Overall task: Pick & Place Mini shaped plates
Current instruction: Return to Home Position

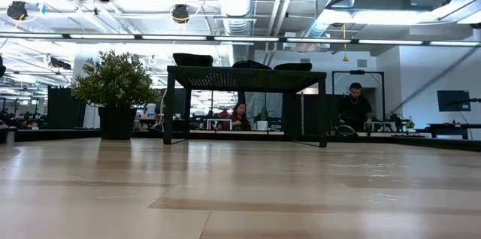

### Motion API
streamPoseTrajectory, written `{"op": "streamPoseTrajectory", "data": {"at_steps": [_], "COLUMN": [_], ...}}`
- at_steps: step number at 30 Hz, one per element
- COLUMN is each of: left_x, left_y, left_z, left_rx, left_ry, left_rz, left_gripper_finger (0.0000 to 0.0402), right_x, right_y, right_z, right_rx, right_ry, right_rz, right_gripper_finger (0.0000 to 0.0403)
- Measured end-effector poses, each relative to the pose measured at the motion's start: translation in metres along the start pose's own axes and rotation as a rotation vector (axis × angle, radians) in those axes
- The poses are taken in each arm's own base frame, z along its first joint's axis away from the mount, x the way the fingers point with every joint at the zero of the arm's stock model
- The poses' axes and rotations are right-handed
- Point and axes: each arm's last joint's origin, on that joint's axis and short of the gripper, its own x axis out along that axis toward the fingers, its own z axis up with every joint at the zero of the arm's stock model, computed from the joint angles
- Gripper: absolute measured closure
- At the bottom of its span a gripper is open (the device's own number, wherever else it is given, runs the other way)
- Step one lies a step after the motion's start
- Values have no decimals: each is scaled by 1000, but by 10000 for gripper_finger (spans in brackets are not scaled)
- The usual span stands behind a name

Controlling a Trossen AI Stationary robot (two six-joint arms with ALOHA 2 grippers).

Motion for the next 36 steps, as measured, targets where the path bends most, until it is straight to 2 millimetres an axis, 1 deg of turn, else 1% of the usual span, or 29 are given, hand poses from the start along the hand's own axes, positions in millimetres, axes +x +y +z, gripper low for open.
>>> {"op": "streamPoseTrajectory", "data": {"at_steps": [3,5,7,10,13,16,18,19,21,25,28,31,34,36], "left_x": [-6,-8,-9,-10,-10,-10,-10,-11,-12,-16,-21,-25,-29,-28], "left_y": [-1,-2,-1,0,0,0,1,2,3,5,6,6,5,6], "left_z": [-21,-32,-38,-41,-43,-43,-42,-42,-42,-45,-48,-55,-65,-68], "left_rx": [-17,-54,-106,-127,-126,-126,-127,-126,-125,-116,-110,-116,-119,-119], "left_ry": [-4,-18,-59,-86,-84,-92,-98,-100,-106,-74,-46,-67,-78,-79], "left_rz": [0,18,59,96,103,107,119,125,137,154,162,166,167,176], "left_gripper_finger": [317,317,317,317,317,317,317,317,317,317,317,317,317,317], "right_x": [5,9,12,15,16,17,19,21,24,30,30,29,34,38], "right_y": [10,15,19,23,26,28,27,26,23,16,7,1,6,9], "right_z": [-49,-76,-97,-115,-124,-130,-135,-137,-142,-157,-161,-164,-174,-182], "right_rx": [58,91,144,209,206,122,78,72,94,122,170,181,181,187], "right_ry": [-66,-120,-176,-262,-402,-597,-700,-723,-727,-663,-655,-671,-715,-756], "right_rz": [89,147,207,347,509,656,700,700,686,686,686,701,713,688], "right_gripper_finger": [327,327,327,327,327,327,327,327,327,327,327,327,327,327]}}
